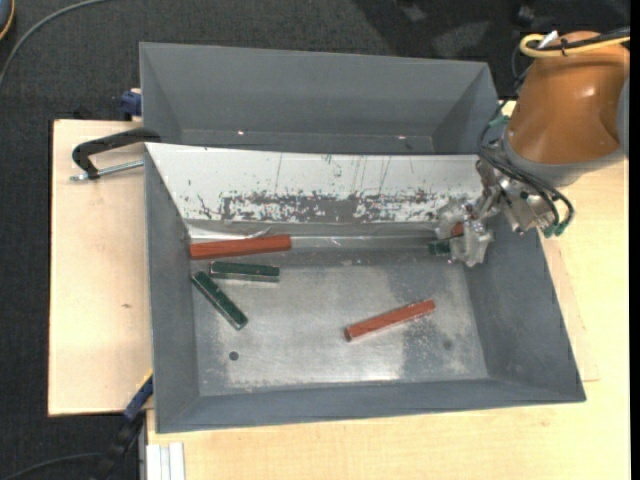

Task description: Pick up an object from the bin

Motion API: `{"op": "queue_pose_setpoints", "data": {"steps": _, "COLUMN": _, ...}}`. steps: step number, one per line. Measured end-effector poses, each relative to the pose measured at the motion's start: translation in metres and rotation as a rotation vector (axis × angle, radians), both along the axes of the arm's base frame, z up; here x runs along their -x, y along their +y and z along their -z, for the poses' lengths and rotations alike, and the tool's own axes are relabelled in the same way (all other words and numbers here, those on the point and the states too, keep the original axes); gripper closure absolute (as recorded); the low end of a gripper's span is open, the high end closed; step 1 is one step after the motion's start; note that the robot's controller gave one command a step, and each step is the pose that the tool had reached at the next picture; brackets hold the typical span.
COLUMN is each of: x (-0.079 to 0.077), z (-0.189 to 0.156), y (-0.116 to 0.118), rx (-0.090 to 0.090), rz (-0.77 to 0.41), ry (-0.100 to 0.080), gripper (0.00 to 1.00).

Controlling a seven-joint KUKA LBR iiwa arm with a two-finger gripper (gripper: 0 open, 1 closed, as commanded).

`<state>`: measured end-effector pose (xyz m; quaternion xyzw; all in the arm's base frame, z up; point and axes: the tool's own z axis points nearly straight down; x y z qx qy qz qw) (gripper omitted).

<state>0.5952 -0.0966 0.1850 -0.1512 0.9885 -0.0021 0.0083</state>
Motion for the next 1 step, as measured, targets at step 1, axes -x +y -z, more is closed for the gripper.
{"op": "queue_pose_setpoints", "data": {"steps": 1, "x": 0.0071, "z": -0.0611, "y": 0.0003, "rx": 0.001, "rz": -0.059, "ry": 0.002, "gripper": 1.00}}
